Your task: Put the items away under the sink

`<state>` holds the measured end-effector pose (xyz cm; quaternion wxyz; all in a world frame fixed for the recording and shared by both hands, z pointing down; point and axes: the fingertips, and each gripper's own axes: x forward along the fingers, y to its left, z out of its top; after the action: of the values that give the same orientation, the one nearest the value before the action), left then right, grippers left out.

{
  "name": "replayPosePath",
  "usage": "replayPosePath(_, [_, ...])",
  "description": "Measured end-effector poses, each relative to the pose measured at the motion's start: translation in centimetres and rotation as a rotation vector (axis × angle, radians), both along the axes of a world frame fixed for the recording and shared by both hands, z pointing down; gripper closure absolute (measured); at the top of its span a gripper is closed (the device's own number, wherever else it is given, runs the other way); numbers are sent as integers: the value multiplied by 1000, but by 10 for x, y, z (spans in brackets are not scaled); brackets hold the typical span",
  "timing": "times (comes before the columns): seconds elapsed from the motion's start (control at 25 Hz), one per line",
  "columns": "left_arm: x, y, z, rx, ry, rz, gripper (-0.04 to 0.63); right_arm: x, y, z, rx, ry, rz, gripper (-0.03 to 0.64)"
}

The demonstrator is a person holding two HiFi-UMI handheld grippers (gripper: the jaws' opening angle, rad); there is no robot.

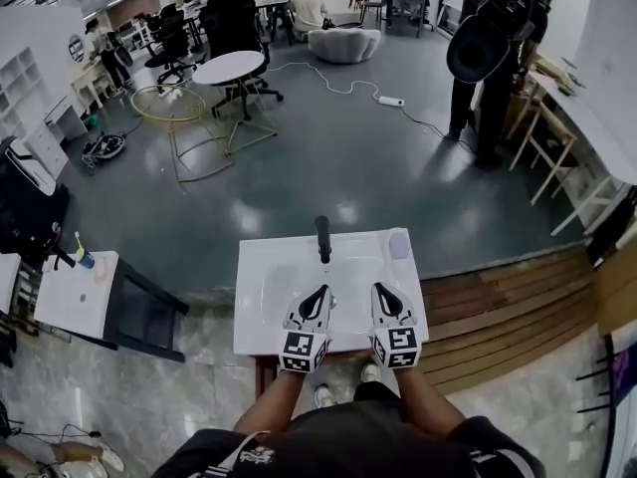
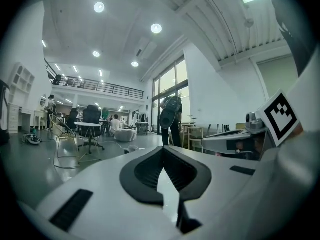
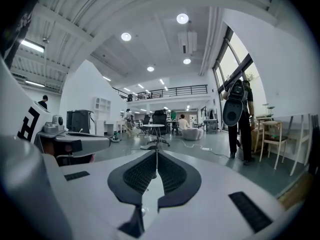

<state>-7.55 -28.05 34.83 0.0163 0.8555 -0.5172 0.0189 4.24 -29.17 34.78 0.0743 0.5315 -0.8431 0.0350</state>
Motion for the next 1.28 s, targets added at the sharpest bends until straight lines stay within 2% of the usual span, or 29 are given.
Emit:
replayPosePath(0.28, [28,-47,10,-23,-9,-15,588,26,-47,23,-57,40,-25,592])
replayPosePath(0.84, [68,-118,37,-96,-23,-4,588,73,-136,73,-176,82,16,586])
replayPosePath(0.88, [67,-122,38,-99,-22,-4,588,74,-142,78,-188,87,23,562])
replayPosePath(0.96, [65,-126,41,-103,-26,1,588,74,-151,88,-218,88,34,418])
replayPosePath(1.28, [70,-148,57,-146,-11,-4,588,91,-190,139,-350,113,123,217])
